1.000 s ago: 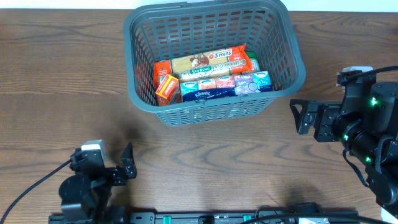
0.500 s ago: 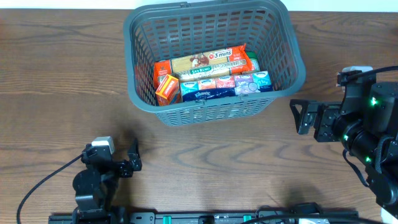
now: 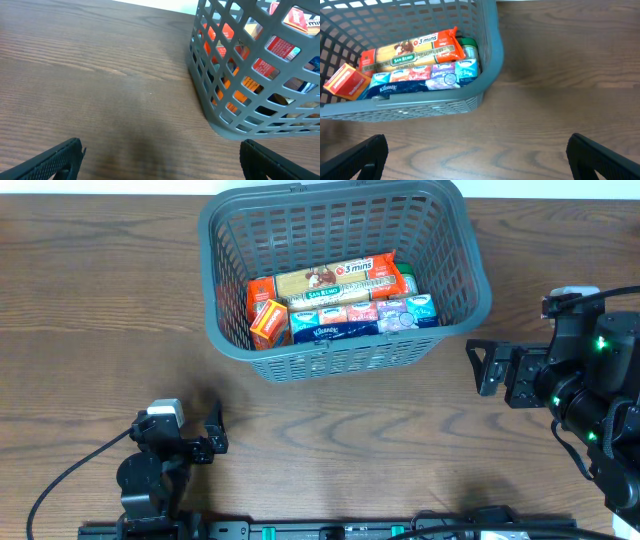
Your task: Pack container
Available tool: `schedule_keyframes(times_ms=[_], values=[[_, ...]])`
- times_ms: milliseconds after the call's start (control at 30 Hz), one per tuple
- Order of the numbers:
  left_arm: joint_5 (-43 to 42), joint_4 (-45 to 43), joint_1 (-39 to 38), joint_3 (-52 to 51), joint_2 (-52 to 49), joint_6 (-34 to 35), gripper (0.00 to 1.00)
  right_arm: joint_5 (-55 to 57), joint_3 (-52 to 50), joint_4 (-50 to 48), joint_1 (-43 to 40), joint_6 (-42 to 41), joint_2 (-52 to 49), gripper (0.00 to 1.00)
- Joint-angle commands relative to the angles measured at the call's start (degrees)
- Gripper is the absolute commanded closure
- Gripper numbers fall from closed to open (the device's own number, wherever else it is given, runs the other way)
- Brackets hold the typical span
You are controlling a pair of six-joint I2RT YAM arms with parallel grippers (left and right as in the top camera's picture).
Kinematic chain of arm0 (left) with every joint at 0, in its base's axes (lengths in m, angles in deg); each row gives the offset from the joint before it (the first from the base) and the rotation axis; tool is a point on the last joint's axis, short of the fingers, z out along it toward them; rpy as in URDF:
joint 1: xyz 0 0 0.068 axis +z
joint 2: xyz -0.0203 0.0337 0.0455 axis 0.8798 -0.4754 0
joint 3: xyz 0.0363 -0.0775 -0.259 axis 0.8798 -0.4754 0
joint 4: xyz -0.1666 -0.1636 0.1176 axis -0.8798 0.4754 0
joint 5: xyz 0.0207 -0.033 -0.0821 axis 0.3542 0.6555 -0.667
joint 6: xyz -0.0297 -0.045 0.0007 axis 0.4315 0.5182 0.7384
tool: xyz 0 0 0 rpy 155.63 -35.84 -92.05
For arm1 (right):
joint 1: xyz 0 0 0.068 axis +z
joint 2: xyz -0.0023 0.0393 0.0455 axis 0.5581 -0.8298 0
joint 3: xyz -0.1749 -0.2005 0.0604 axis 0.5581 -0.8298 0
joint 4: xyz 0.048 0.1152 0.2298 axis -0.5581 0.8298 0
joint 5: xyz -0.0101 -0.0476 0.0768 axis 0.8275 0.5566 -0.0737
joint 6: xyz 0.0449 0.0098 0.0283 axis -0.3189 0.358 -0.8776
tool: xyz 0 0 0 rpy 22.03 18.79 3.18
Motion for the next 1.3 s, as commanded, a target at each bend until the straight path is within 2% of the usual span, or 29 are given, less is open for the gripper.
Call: schedule_keyframes(times_ms=[0, 733, 900, 1000, 1267], values=[[-0.35, -0.24, 0.28, -1.05, 0.35, -0.96, 0.02, -0.04, 0.15, 0.04, -0.46, -0.57, -0.02, 0.01], [-0.35, -0.24, 0.28, -1.05, 0.35, -0.96, 0.01, 0.02, 0.15, 0.07, -0.46, -0.55, -0.02, 0.01], [-0.35, -0.24, 0.28, -1.05, 0.35, -0.96, 0.02, 4.79, -0.87, -0.37, -0.09, 1.38, 1.29, 0.01], [-0.35, -0.22, 0.28, -1.05, 0.35, -0.96, 0.02, 7.21, -7.56, -5.07, 2.32, 1.40, 6.08, 0.01], [-0.35, -0.22, 0.28, -1.05, 0.35, -0.96, 0.01, 7.08, -44.30, -28.92, 9.73, 0.33, 27.65, 0.01]])
